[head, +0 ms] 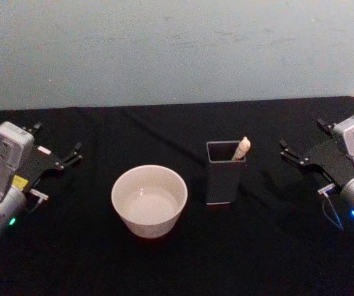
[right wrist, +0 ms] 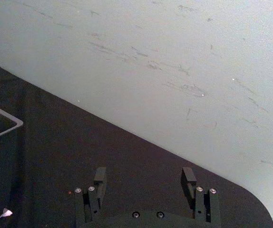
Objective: Pick up the stirring spoon with one hand, stir inside the cup, then place it back in its original position.
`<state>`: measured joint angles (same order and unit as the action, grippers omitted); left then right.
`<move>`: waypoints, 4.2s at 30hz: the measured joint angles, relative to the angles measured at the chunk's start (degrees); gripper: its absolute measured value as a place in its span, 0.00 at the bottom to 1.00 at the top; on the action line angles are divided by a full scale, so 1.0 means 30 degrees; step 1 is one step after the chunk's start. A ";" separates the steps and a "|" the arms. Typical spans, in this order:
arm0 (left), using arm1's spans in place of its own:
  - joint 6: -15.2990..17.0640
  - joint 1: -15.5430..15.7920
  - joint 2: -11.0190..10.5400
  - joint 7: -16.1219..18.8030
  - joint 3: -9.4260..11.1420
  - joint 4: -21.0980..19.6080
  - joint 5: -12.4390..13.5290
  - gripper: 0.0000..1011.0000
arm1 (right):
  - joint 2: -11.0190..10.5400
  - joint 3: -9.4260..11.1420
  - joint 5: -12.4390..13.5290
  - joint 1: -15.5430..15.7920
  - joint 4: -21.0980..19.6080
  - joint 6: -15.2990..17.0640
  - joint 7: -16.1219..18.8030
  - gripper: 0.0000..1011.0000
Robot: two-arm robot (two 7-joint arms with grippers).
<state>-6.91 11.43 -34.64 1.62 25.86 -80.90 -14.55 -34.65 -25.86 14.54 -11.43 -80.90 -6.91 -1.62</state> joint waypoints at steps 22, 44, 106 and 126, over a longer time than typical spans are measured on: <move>0.0000 0.0001 -0.0001 0.0000 0.0000 -0.0001 0.0001 0.99 | 0.0000 0.0000 0.0000 0.0000 0.0001 0.0000 -0.0001 0.99; 0.0000 0.0000 -0.0001 0.0000 -0.0001 -0.0001 0.0001 0.99 | -0.0001 0.0000 0.0000 0.0000 0.0000 0.0000 0.0000 0.99; 0.0000 0.0001 -0.0001 0.0000 0.0000 0.0001 0.0001 0.99 | 0.2448 0.1647 0.4572 0.0855 -0.2134 0.2287 0.7380 0.99; 0.0000 0.0000 -0.0001 0.0000 0.0000 -0.0001 0.0001 0.99 | 0.2830 0.1741 0.4377 0.0707 -0.1844 0.2408 0.7508 0.92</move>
<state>-6.91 11.43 -34.64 1.62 25.86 -80.90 -14.55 -26.16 -20.64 27.67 -9.31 -86.43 0.32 20.90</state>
